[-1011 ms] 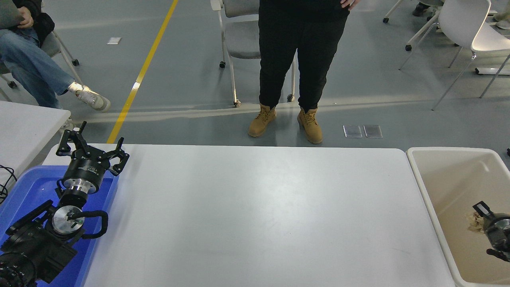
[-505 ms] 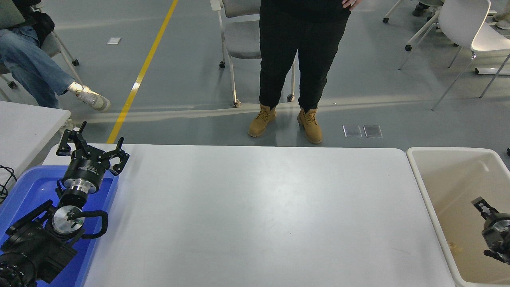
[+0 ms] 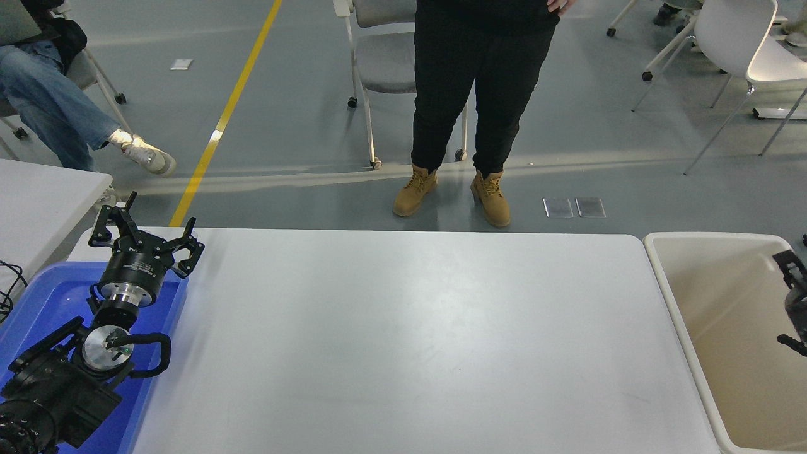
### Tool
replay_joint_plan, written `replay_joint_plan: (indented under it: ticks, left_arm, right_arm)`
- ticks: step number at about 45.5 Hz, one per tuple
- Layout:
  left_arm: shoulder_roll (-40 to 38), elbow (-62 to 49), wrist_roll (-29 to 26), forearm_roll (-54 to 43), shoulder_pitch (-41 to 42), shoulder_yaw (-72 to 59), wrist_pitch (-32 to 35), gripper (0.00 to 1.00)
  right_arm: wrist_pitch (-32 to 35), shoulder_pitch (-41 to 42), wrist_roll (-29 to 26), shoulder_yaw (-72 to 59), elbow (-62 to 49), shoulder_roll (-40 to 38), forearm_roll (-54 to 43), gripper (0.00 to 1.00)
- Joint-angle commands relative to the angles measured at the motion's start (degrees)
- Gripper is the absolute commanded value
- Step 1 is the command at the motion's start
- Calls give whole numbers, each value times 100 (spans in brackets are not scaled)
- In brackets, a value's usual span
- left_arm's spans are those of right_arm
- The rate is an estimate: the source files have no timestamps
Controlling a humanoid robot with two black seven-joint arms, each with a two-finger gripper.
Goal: Clean the table surface
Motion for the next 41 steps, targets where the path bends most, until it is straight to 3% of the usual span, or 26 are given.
replay_joint_plan:
  ticks: [1, 8, 20, 41]
  left_arm:
    - [0, -6, 0, 0, 0, 0, 0, 100]
    - [0, -5, 0, 0, 0, 0, 0, 100]
    - [0, -5, 0, 0, 0, 0, 0, 100]
    - [0, 3, 0, 0, 0, 0, 0, 100]
  right_arm:
    - [18, 706, 3, 1530, 656, -662, 447, 98]
    - [-35, 882, 12, 2734, 1614, -1260, 447, 98]
    - [-17, 1040, 21, 3992, 2634, -1551, 447, 98]
    - [9, 1005, 21, 5680, 3347, -1015, 447, 99]
